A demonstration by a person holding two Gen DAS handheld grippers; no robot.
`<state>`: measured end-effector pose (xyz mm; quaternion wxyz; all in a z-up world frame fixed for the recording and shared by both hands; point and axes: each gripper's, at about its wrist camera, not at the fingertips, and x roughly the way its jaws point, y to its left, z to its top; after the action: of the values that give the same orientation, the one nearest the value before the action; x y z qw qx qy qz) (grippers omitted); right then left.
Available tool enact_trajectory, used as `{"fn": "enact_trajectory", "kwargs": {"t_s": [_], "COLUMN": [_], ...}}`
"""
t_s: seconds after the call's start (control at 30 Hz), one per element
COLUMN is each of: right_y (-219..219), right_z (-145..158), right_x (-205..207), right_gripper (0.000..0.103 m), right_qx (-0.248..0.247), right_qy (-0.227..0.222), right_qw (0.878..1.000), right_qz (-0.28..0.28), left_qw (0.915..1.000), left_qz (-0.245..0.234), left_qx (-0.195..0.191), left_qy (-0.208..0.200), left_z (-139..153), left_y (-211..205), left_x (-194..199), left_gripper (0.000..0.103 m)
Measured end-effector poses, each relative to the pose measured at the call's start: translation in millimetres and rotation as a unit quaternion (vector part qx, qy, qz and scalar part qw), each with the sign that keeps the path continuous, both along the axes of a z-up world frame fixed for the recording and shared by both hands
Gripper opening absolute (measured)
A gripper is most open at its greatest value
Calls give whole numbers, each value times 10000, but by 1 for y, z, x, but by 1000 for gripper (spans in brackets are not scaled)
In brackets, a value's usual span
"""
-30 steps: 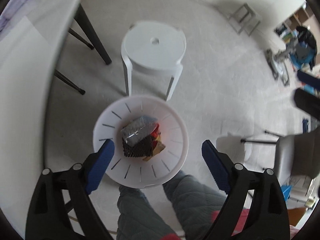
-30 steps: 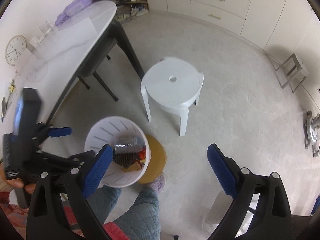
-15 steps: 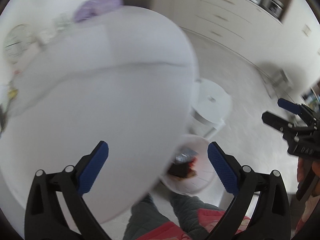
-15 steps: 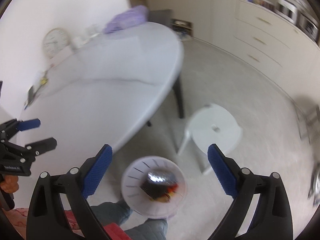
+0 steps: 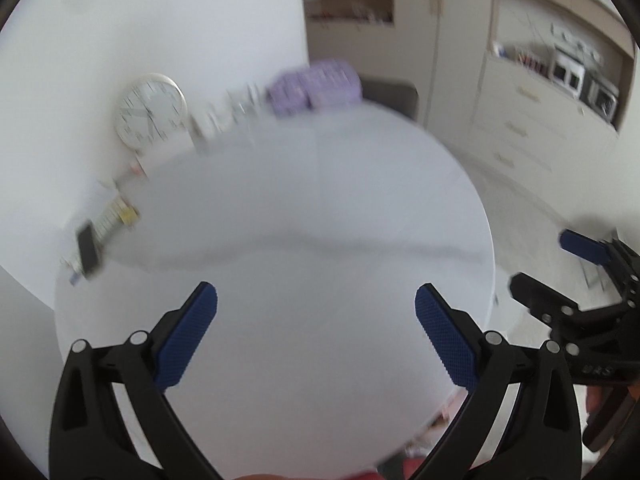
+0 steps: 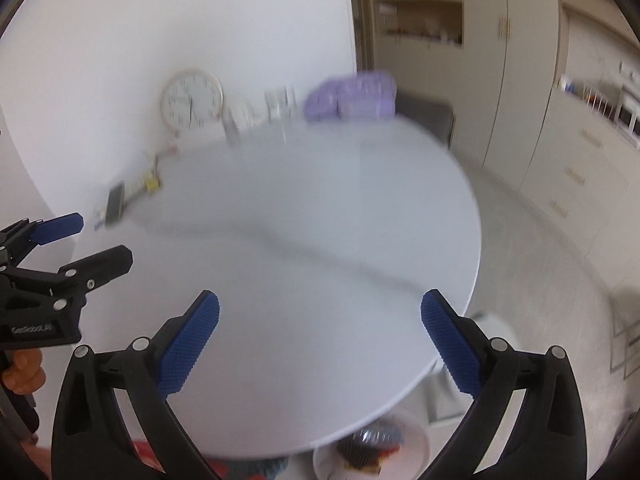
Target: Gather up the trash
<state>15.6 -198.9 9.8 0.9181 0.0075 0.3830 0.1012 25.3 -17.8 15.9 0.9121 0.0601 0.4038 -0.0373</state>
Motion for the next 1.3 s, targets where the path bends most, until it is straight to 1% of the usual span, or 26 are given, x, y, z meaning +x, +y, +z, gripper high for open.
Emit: {"fn": "enact_trajectory", "kwargs": {"t_s": [0.07,0.1,0.17,0.2,0.27,0.33,0.4,0.47,0.53,0.6,0.77,0.93,1.13,1.3], "right_y": [6,7,7,7,7,9,8,6,1,-5,-12,-13,-14,-13], "right_z": [32,58,89,111,140,169,191,203,208,207,191,176,172,171], "right_x": [8,11,16,16,17,16,14,9,-2,-7,-15,-14,-15,-18], "right_gripper": [100,100,100,100,100,100,101,101,101,101,101,101,101,101], "right_qx": [-45,-55,-38,-32,-56,-134,-187,-178,-108,11,166,176,209,187], "right_qy": [-317,-587,-898,-1089,-1362,-1656,-1864,-2035,-2127,-2134,-2059,-1809,-1811,-1797], "right_qw": [9995,9982,9959,9940,9906,9860,9822,9786,9766,9766,9781,9833,9831,9832], "right_qz": [-24,-55,-79,-80,-76,-112,-164,-250,-298,-266,-248,-110,-175,-245], "left_qw": [9994,9988,9960,9949,9902,9848,9803,9787,9775,9776,9794,9822,9843,9850], "left_qz": [102,194,322,389,541,702,887,1013,1137,1229,1311,1292,1217,1163], "left_qx": [0,25,-81,-113,-242,-290,-198,-293,-500,-582,-521,-493,-439,-474], "left_qy": [-334,-458,-824,-921,-1261,-1560,-1755,-1761,-1704,-1604,-1446,-1273,-1202,-1181], "left_z": [31,44,82,95,130,153,171,178,179,176,158,141,137,137], "left_y": [8,11,19,22,28,30,28,30,30,29,22,17,9,9], "left_x": [12,19,30,34,38,39,38,34,29,24,14,11,7,9], "left_gripper": [95,95,95,95,95,95,95,95,95,95,95,95,95,95]}}
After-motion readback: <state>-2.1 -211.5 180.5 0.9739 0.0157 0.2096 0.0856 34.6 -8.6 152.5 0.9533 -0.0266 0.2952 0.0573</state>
